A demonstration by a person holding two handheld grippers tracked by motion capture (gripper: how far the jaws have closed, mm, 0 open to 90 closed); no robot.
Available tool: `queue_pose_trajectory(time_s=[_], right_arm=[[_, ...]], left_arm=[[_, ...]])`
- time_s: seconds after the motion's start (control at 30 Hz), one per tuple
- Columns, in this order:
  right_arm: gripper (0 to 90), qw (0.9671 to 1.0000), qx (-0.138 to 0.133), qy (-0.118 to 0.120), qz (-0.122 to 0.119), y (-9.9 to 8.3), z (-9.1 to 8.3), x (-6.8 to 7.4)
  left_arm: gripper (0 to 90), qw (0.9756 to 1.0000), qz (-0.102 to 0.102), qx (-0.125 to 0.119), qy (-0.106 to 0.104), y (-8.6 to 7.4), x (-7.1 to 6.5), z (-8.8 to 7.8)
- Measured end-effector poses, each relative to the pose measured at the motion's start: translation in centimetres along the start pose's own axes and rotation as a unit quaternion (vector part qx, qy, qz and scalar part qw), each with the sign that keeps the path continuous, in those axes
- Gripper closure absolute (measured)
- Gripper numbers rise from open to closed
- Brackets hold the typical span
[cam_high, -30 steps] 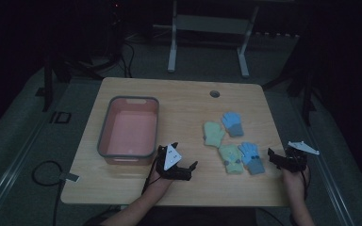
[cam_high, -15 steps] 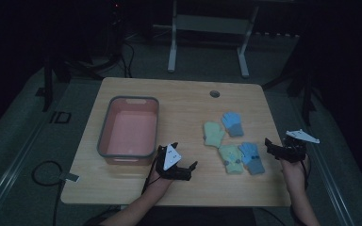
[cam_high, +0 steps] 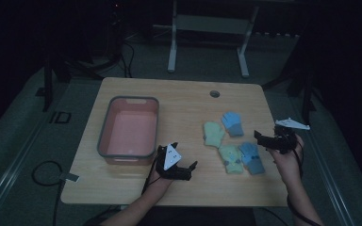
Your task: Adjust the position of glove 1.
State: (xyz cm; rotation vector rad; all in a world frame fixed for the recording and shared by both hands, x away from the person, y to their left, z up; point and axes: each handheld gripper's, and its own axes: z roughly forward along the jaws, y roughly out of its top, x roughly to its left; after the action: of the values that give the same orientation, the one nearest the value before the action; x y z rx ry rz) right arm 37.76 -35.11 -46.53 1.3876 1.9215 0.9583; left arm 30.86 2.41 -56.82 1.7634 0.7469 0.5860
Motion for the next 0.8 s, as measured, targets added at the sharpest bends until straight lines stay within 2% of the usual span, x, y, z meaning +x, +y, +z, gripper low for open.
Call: queue_pose_trajectory(time_s=[0.07, 0.23, 0.27, 0.33, 0.43, 0.53, 0.63, 0.67, 0.8], right_arm=[[11.7, 0.9998, -0.004, 0.015, -0.011, 0.6, 0.2, 0.7], [13.8, 0.9993, -0.004, 0.030, -0.021, 1.3, 0.6, 1.6], [15.0, 0.9988, -0.002, 0.041, -0.028, 1.7, 0.9, 2.0], [16.1, 0.9986, -0.001, 0.043, -0.030, 1.9, 1.0, 2.1], [19.2, 0.9976, 0.003, 0.060, -0.034, 2.5, 1.6, 3.0], [20.6, 0.9966, 0.003, 0.068, -0.047, 2.9, 2.0, 3.7], [20.8, 0.9964, 0.004, 0.069, -0.049, 3.0, 2.1, 3.9], [22.3, 0.9950, 0.010, 0.080, -0.058, 3.3, 2.7, 4.7], [24.6, 0.9933, 0.014, 0.093, -0.068, 3.6, 3.5, 5.7]], left_arm=[[0.7, 1.0000, 0.000, 0.000, -0.001, 0.0, 0.0, 0.0], [0.7, 1.0000, -0.001, 0.000, -0.001, 0.0, 0.0, 0.0], [0.7, 1.0000, -0.001, 0.000, -0.001, 0.0, 0.0, 0.0], [0.7, 1.0000, -0.001, 0.000, -0.001, 0.0, 0.0, 0.0], [0.7, 1.0000, -0.001, -0.001, -0.002, 0.0, 0.0, 0.0], [0.7, 1.0000, -0.001, -0.001, -0.003, 0.0, 0.0, 0.0], [0.7, 1.0000, -0.001, -0.001, -0.003, 0.0, 0.0, 0.0], [0.7, 1.0000, -0.001, -0.001, -0.004, 0.0, 0.0, 0.0], [0.7, 1.0000, -0.001, -0.002, -0.004, 0.0, 0.1, 0.0]])
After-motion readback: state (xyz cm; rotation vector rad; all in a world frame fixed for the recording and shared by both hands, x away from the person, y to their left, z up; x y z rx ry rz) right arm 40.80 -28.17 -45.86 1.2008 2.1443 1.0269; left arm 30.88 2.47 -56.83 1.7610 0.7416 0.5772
